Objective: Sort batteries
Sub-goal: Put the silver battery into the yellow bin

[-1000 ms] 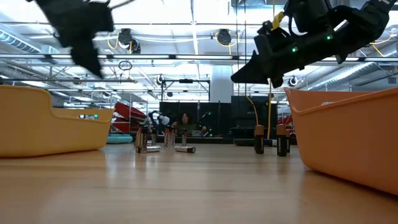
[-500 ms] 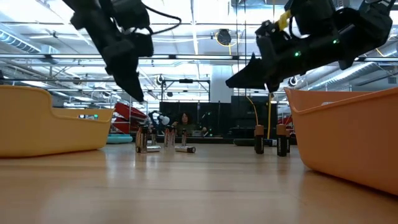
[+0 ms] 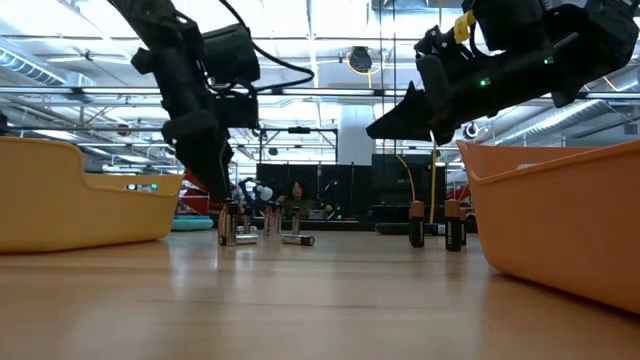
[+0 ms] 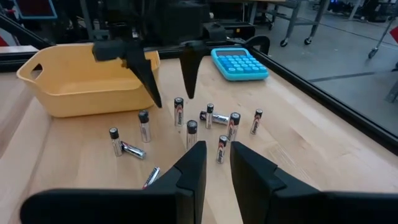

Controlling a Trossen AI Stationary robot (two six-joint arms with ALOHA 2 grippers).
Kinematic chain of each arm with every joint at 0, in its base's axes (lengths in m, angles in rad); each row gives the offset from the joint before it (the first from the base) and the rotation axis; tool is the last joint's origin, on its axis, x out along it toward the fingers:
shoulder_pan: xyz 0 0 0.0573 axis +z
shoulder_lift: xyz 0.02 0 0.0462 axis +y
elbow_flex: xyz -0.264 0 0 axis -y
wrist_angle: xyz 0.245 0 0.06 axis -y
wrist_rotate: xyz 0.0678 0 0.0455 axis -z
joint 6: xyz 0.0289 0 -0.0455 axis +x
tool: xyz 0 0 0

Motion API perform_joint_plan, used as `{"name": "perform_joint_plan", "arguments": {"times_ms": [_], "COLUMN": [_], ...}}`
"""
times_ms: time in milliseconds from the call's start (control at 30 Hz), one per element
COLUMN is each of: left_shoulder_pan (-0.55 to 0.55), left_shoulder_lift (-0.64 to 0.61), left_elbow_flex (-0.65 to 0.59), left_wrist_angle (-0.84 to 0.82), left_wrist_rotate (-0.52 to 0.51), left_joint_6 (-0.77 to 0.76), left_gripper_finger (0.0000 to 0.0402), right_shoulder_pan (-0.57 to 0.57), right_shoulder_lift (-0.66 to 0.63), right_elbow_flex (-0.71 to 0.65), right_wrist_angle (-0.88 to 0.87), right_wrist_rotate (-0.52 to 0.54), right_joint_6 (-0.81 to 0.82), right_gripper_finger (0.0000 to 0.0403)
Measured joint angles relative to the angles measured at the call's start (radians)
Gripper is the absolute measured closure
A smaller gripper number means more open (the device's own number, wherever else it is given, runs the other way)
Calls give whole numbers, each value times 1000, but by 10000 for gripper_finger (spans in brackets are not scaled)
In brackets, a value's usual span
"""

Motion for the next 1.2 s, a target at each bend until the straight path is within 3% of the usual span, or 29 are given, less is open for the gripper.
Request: {"name": "perform_joint_plan", "arguments": {"times_ms": [267, 533, 800, 967, 1100, 1200], "left_shoulder_pan": [0, 0, 0, 0, 2, -4], "left_shoulder_lift": [72, 97, 65, -80, -230, -304], "left_elbow_flex": [0, 0, 5, 65, 82, 80], "left_wrist_angle": [20, 51, -22, -106, -215, -396], "left_wrist_rotate": [-3, -6, -35, -75, 59, 159], "left_joint_6": [0, -1, 0, 0, -64, -163], "left_gripper_finger": [192, 350, 348, 348, 348, 348], "right_shoulder_pan": [0, 0, 0, 0, 0, 0], "right_shoulder_lift": [0, 0, 0, 0, 0, 0], "right_elbow_flex": [0, 0, 0, 0, 0, 0], "right_wrist_angle": [-6, -8, -15, -26, -39, -48], "right_wrist_rotate": [2, 23, 25, 26, 32, 50], "right_joint_6": [0, 0, 3, 20, 31, 38], "right_gripper_finger": [339, 339, 339, 339, 339, 339]}}
